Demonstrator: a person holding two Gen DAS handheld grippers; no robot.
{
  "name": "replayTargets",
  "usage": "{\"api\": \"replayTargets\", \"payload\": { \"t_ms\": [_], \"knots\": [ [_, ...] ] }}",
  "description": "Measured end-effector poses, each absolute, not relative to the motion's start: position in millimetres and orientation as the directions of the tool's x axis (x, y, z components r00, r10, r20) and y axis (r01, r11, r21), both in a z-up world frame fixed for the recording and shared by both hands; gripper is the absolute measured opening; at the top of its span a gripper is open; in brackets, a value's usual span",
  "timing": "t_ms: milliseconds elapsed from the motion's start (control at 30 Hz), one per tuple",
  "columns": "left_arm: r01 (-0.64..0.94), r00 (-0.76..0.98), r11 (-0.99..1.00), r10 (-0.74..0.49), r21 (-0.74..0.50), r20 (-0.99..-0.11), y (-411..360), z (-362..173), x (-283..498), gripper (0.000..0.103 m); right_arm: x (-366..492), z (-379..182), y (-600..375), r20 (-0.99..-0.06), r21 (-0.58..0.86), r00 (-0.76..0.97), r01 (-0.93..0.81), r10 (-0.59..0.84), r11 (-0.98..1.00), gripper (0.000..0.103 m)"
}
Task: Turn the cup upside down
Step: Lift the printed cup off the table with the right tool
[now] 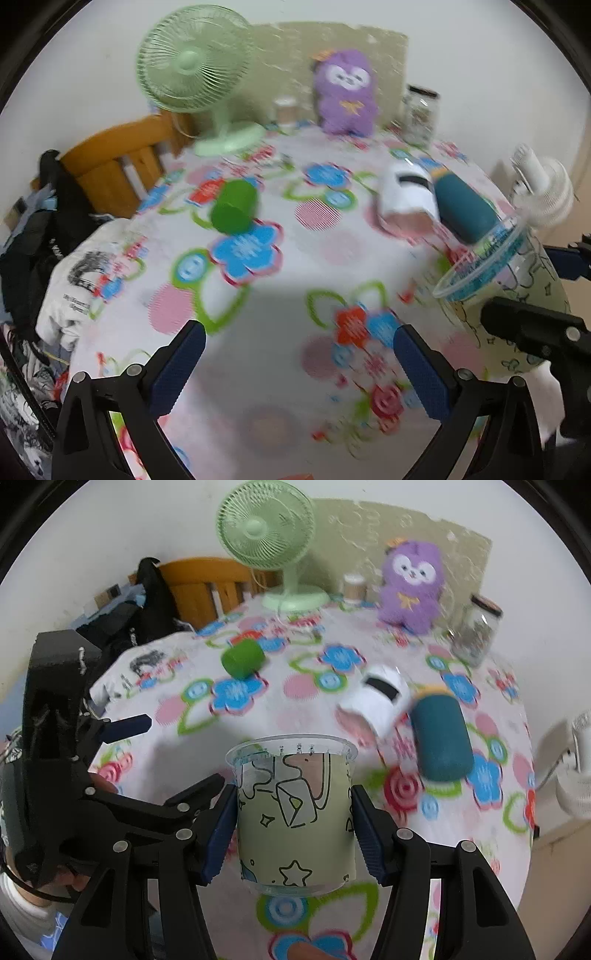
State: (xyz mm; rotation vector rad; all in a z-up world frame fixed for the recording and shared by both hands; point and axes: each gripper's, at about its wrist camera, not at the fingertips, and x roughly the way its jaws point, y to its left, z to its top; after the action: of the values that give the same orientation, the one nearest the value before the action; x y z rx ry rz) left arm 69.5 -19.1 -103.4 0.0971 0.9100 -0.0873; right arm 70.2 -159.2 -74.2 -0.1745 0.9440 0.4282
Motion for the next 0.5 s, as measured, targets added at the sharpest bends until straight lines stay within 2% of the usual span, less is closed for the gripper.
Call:
{"api": "replayTargets", "payload": {
  "t_ms": [500],
  "knots": [
    [0.323, 0.514, 0.942, -0.099, 0.086, -0.852, -82, -146, 30, 0.103, 35, -129, -206, -0.892, -0.029, 0.434, -0.332, 0.125, 0.943, 0.063]
  ]
}}
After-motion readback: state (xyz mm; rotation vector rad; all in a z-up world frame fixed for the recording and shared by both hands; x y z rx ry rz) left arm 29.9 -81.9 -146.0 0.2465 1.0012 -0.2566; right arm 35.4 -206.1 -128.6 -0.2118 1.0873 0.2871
